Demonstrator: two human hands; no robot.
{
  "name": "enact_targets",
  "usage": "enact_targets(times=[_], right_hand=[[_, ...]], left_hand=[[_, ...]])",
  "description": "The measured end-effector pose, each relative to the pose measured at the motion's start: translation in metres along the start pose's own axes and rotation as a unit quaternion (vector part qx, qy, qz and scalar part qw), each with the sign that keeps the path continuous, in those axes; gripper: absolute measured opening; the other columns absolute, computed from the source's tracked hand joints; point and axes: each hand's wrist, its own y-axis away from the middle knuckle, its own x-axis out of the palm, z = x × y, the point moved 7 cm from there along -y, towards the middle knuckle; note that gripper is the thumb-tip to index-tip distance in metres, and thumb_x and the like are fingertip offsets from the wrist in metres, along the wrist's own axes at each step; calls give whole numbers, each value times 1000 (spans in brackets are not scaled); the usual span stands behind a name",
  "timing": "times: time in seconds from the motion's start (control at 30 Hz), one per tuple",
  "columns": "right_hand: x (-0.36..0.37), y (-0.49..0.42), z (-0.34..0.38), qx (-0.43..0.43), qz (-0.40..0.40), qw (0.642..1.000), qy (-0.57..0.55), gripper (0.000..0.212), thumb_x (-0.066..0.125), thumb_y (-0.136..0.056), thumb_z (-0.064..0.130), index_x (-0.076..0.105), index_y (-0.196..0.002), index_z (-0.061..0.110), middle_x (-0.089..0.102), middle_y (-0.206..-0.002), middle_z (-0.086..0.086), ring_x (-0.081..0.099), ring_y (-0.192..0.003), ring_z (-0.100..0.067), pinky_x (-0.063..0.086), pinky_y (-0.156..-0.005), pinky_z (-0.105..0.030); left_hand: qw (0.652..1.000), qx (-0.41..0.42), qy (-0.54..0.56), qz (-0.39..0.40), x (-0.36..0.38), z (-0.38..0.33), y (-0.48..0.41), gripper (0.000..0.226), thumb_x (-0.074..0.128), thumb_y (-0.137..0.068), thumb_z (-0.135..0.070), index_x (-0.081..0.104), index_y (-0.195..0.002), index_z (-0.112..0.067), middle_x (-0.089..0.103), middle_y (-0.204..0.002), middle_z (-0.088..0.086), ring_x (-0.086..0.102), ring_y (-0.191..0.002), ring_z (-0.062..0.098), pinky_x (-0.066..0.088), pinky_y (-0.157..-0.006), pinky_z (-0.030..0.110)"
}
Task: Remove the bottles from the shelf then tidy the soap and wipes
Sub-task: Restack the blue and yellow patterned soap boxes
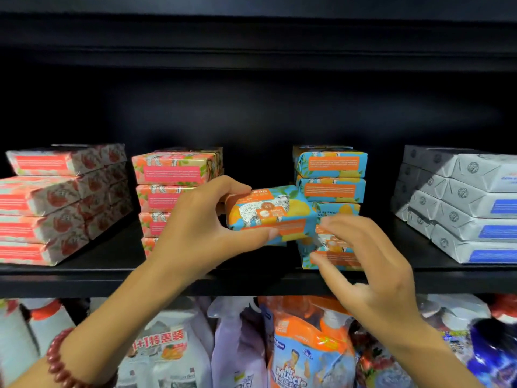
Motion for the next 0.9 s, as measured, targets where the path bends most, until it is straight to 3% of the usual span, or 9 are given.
enact_targets(times=[0.13, 0.27, 0.5, 0.67, 0.77, 0.9], right_hand=[[10, 22, -6, 13, 56, 998, 36, 21, 59, -86, 25, 68, -92, 7, 66, -93, 0, 60, -90, -14, 48, -80, -24], [26, 39, -8, -14, 111, 990, 90, 20, 57, -87, 27, 68, -94, 12, 64, -90, 3, 58, -86, -15, 46, -75, -25], [30, 46, -6, -33, 119, 987, 103, 19, 57, -87, 24, 70, -94, 12, 63, -92, 3, 58, -86, -16, 47, -72, -29], [30, 45, -6, -29, 112, 988, 102, 19, 56, -87, 23, 70, -92, 11, 64, -90, 3, 57, -84, -16, 46, -72, -28], [30, 44, -5, -24, 108, 989, 102, 19, 55, -87, 23, 70, -91, 12, 63, -87, 3, 58, -82, -17, 45, -71, -28], [30, 45, -6, -19, 114, 988, 99, 19, 55, -87, 22, 70, -92, 11, 63, -88, 2, 57, -83, -17, 46, -72, -28]], left_hand=[[995, -5, -46, -90, -1, 3, 1, 60, 72, -60, -60, 56, -106, -26, 62, -98, -15, 61, -88, 2, 53, -66, 21], [979, 31, -155, -128, 8, -5, -3, 57, 69, -70, -49, 58, -110, -10, 62, -102, 3, 57, -89, 15, 50, -66, 31], [964, 34, -231, -125, 20, -10, -10, 46, 72, -79, -44, 58, -104, -7, 62, -97, 8, 55, -88, 22, 34, -68, 28], [957, 21, -276, -85, 25, -7, -20, 47, 60, -80, -54, 62, -91, -9, 66, -88, 5, 59, -80, 18, 37, -62, 25], [947, 65, -301, -97, 27, -9, -22, 35, 71, -78, -37, 66, -82, -3, 69, -81, 11, 64, -77, 27, 42, -61, 28], [939, 107, -301, -124, 29, -8, -17, 19, 78, -74, -8, 69, -88, 1, 71, -87, 14, 65, -84, 34, 52, -67, 37]])
